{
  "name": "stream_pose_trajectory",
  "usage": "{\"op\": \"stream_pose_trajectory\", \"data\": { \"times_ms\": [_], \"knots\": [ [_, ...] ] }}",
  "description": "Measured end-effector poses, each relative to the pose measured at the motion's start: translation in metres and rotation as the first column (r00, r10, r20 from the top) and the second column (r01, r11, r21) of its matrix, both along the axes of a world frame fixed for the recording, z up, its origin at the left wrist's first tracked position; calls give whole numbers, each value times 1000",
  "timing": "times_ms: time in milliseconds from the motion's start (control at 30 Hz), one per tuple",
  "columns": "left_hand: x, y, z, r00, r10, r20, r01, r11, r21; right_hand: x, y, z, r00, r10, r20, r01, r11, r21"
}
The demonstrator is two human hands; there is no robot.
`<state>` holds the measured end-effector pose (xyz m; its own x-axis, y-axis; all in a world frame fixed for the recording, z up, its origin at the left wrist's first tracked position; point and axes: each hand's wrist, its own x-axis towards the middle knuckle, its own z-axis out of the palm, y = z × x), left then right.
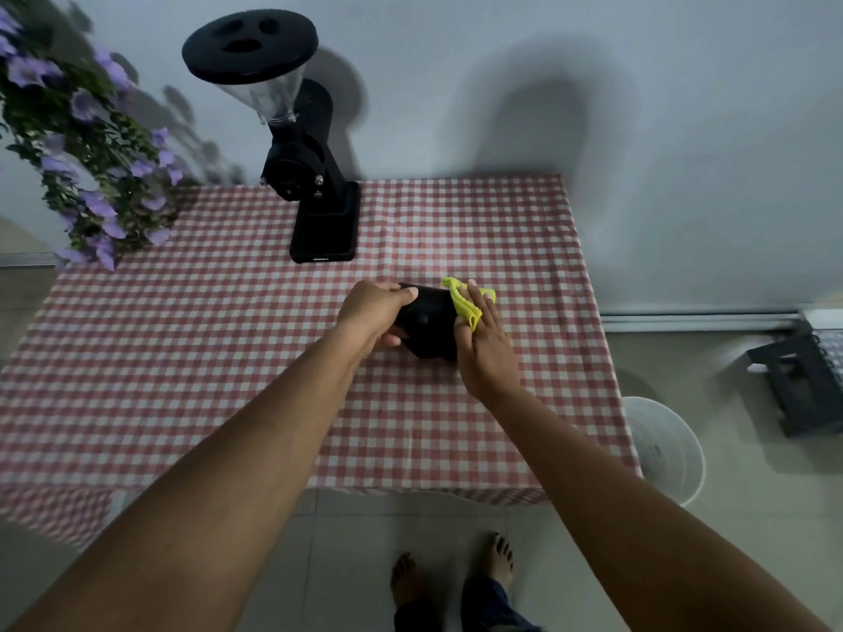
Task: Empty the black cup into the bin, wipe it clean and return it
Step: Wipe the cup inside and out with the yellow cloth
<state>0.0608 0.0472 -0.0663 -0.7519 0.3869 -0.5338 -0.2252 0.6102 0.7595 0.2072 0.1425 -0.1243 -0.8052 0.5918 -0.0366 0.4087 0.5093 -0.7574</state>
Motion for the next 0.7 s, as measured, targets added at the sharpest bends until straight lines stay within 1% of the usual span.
{"op": "stream_pose_trajectory", "data": {
  "times_ms": [100,133,200,233,267,300,333,400,467,567,600,667,700],
  "knots": [
    [2,-14,1,976,-215,42,215,977,-2,-7,9,11,999,17,33,-15,999,-47],
    [2,-18,-3,956,-292,19,293,956,-27,-9,12,14,999,14,42,-11,997,-79],
    [6,-25,-10,876,-466,-121,449,882,-146,-15,16,18,999,-1,53,10,987,-159],
    [8,-26,-14,820,-529,-220,487,846,-218,-18,17,20,998,-11,59,22,983,-180],
    [10,-25,-18,778,-550,-304,485,833,-265,-21,17,21,998,-18,67,30,983,-180],
    [13,-24,-21,770,-532,-351,460,845,-272,-22,15,22,997,-18,75,30,987,-159],
    [16,-22,-19,798,-490,-353,429,871,-240,-23,12,23,997,-8,81,18,992,-123],
    [21,-19,-16,865,-410,-291,384,912,-145,-19,0,23,996,39,77,-36,998,-43],
    [21,-18,-15,914,-345,-213,338,938,-72,-12,-15,23,997,65,41,-65,998,-21],
    [19,-17,-16,954,-272,-124,275,961,14,1,-22,10,998,69,3,-69,997,44],
    [19,-17,-17,964,-246,-99,249,968,23,3,-18,6,999,36,11,-36,999,19],
    [20,-16,-19,982,-186,-44,188,981,50,4,-9,5,996,-69,55,77,987,-144],
    [20,-15,-20,986,-163,-22,164,985,58,4,-8,5,995,-82,56,91,978,-188]
  ]
}}
